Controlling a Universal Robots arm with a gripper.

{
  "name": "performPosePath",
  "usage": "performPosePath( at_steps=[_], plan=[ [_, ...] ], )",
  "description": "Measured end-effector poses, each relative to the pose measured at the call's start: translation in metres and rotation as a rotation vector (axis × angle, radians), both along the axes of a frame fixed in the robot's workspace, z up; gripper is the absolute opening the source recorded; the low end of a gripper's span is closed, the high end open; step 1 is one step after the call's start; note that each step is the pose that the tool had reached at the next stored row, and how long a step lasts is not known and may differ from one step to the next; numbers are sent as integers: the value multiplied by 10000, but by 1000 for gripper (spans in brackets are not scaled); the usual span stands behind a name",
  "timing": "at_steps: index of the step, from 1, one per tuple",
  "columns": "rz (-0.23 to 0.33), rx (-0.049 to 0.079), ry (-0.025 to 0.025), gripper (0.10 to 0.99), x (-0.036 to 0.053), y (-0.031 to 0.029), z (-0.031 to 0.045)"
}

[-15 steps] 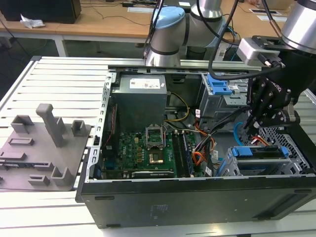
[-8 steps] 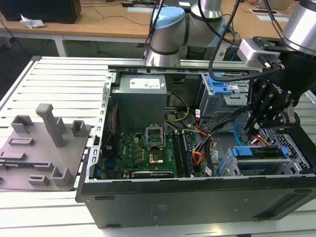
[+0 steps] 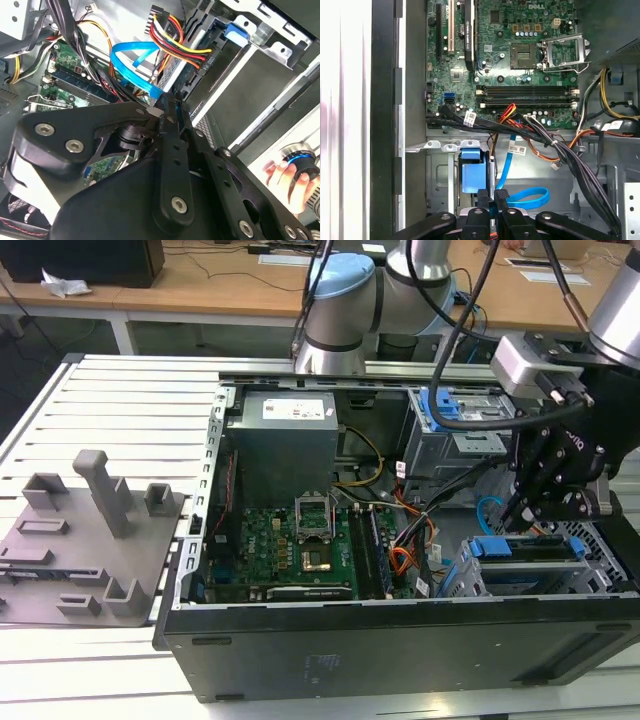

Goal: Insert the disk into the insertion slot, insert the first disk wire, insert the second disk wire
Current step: 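Insert the second disk wire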

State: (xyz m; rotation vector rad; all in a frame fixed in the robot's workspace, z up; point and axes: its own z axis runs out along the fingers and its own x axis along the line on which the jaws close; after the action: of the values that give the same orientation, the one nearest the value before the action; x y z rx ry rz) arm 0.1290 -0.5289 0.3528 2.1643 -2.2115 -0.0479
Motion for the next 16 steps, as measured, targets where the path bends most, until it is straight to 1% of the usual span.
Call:
performPosePath(
  at_steps=[2, 3, 5, 7, 16],
  plan=[
    [-7, 70, 2, 165, 12, -21, -3],
    [-7, 93, 8, 165, 34, -34, -6],
    [-6, 114, 29, 165, 95, -67, -17],
    [-7, 121, 40, 165, 120, -88, -35],
    [-7, 152, 60, 165, 204, -96, -108]
  ],
)
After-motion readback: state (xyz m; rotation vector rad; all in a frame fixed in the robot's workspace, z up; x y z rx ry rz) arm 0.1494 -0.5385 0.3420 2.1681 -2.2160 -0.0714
